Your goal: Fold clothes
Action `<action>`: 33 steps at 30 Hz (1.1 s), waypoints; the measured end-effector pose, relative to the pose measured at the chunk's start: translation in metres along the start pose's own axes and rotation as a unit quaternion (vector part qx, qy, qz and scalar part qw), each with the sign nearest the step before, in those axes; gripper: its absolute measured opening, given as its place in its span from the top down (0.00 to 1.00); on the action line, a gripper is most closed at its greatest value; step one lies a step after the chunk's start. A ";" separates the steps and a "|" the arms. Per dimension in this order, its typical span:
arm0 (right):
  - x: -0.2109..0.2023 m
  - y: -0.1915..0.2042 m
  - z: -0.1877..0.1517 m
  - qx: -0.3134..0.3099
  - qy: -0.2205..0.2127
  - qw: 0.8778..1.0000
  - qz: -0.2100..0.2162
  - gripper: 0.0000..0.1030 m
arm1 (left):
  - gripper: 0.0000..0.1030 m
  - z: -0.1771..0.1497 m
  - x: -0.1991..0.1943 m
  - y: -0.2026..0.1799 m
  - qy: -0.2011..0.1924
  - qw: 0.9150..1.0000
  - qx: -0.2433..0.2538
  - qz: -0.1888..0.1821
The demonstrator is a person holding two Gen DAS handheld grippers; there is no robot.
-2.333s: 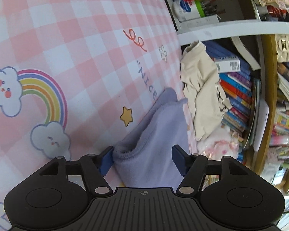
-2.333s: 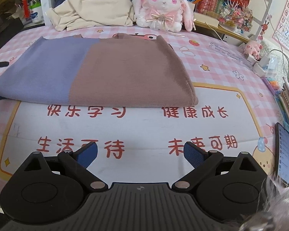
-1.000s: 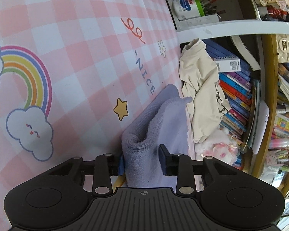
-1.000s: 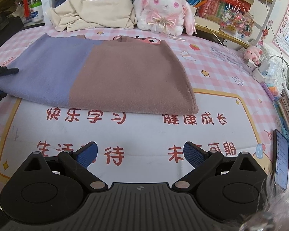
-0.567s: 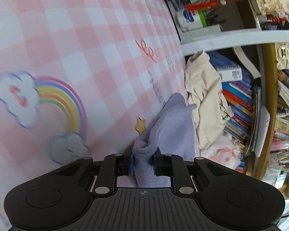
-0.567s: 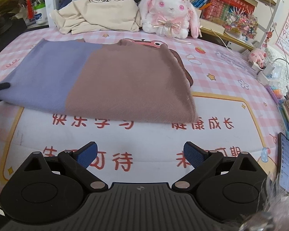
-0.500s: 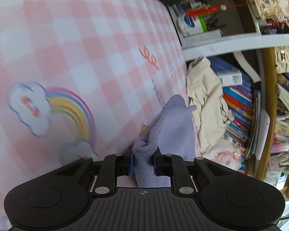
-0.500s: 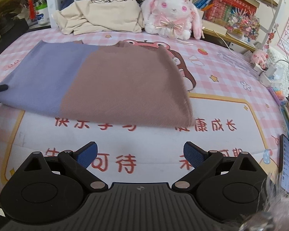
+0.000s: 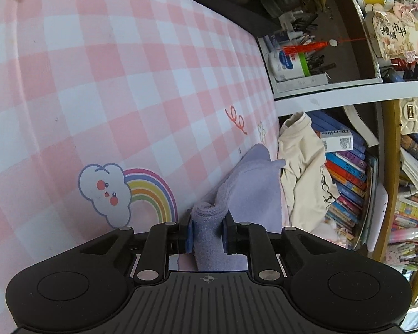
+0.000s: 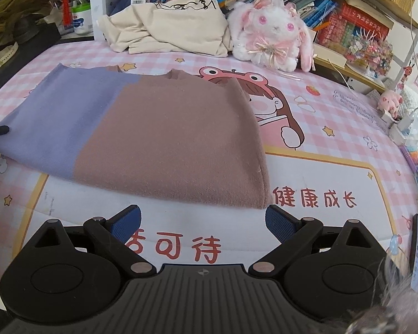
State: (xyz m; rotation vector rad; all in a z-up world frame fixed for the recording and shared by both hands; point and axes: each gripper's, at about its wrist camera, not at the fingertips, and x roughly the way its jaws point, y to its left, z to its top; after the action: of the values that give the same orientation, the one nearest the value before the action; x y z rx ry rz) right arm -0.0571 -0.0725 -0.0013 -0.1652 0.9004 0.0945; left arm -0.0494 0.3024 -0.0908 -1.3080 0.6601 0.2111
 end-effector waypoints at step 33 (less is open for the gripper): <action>0.012 -0.032 0.007 -0.009 -0.006 1.000 0.025 0.06 | 0.80 -0.014 -0.002 -0.004 -0.048 0.999 -0.014 0.009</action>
State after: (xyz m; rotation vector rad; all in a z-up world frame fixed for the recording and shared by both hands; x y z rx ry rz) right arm -0.0398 -0.1030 -0.0032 -0.1592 0.8911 0.1512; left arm -0.0538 0.2886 -0.0881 -1.3106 0.5903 0.2974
